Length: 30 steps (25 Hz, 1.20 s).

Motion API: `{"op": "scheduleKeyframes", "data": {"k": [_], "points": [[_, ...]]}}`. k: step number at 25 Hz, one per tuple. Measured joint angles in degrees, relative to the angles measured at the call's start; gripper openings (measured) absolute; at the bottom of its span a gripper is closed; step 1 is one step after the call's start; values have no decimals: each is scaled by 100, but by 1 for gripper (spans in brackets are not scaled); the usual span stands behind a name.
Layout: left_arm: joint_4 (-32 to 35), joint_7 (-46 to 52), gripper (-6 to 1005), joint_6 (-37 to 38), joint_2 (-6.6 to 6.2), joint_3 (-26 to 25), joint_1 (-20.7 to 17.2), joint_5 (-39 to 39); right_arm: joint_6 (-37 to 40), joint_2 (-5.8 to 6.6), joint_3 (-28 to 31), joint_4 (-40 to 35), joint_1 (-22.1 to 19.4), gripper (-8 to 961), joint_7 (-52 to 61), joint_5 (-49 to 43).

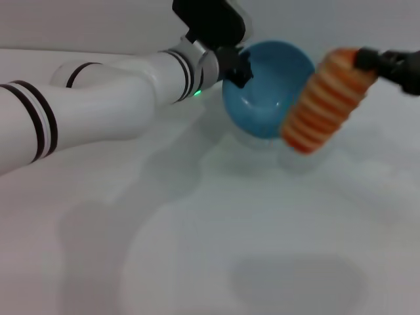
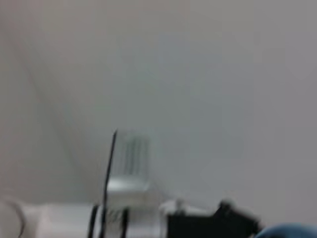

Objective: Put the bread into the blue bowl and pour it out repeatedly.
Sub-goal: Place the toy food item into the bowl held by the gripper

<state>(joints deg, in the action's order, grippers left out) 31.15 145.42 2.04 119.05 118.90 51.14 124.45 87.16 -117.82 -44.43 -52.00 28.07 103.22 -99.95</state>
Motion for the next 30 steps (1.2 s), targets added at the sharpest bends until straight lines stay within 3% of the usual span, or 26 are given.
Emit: {"op": "scheduleKeyframes", "data": {"k": [10, 18, 30], "points": [[474, 289, 1, 1158, 2, 181, 7, 0, 67, 13, 642, -122, -90, 66, -26, -1], [770, 916, 0, 1947, 1, 205, 235, 5, 65, -15, 623, 228, -117, 66, -22, -109], [627, 1099, 1, 2025, -38, 199, 372, 60, -332, -43, 615, 798, -311, 69, -71, -205]]}}
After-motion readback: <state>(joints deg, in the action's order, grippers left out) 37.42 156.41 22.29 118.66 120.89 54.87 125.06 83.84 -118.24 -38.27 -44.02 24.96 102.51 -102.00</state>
